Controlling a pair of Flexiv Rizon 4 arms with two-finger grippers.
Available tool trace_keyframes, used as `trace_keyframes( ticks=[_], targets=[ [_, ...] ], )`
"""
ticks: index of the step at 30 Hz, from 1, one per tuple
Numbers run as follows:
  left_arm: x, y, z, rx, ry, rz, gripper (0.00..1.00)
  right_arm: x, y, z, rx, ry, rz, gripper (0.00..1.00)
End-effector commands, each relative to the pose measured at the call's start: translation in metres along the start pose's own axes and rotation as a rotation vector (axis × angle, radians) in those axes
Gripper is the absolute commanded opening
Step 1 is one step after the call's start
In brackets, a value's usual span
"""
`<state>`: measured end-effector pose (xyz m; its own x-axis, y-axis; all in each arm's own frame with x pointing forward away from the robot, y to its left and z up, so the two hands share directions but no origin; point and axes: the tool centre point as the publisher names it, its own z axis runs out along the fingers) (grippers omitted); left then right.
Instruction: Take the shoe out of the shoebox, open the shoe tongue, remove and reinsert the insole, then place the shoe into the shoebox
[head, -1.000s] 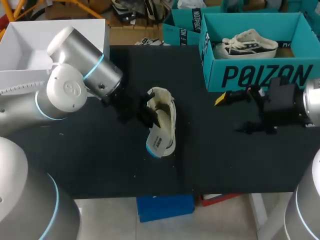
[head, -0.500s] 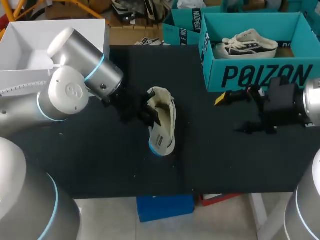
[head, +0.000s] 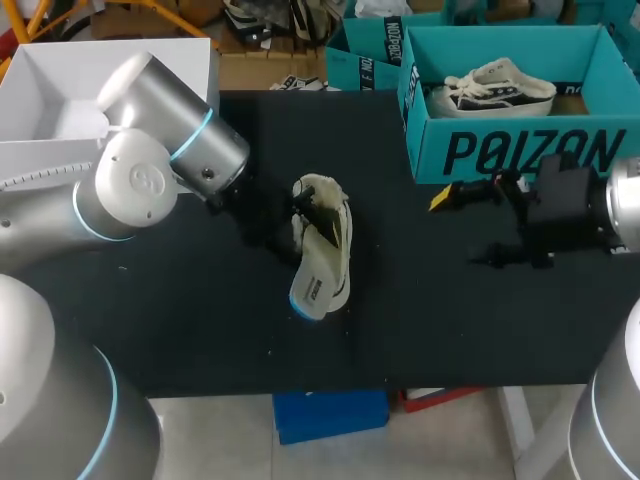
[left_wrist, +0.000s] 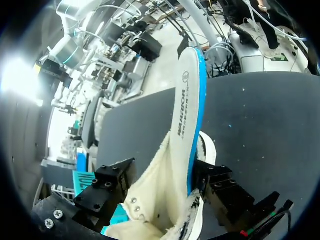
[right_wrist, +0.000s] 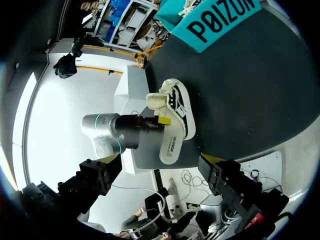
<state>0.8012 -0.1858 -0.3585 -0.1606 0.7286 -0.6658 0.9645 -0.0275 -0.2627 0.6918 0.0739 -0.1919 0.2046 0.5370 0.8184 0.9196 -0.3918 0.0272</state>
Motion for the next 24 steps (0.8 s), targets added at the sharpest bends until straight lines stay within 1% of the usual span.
trace_keyframes(
  ticks=[1,2,4,8,10,14,20,24],
  targets=[
    [0.002,-0.008,-0.004,-0.002,-0.002,0.008,0.60,0.000,0.000,0.000,-0.001,-0.002,0.000,1.00],
    [0.002,-0.009,-0.004,-0.002,-0.002,0.008,0.52,0.000,0.000,0.000,-0.001,-0.002,0.000,1.00],
    [0.003,-0.011,-0.005,0.002,-0.002,0.009,0.44,0.000,0.000,0.000,-0.001,-0.002,0.000,1.00],
    [0.003,-0.018,-0.006,0.015,-0.003,0.018,0.42,0.000,0.000,0.000,-0.001,-0.002,0.000,1.00],
    [0.004,-0.021,-0.007,0.019,-0.004,0.020,0.46,0.000,0.000,0.000,-0.001,-0.002,0.000,1.00],
    [0.004,-0.029,-0.009,0.032,-0.004,0.030,0.46,0.000,0.000,0.000,-0.001,-0.002,0.000,1.00],
    [0.006,-0.036,-0.012,0.045,-0.018,0.032,0.41,0.000,0.000,0.000,-0.001,-0.002,0.000,1.00],
    [0.007,-0.037,-0.012,0.053,-0.019,0.030,0.41,0.000,0.000,0.000,-0.001,-0.002,0.000,1.00]
  ],
)
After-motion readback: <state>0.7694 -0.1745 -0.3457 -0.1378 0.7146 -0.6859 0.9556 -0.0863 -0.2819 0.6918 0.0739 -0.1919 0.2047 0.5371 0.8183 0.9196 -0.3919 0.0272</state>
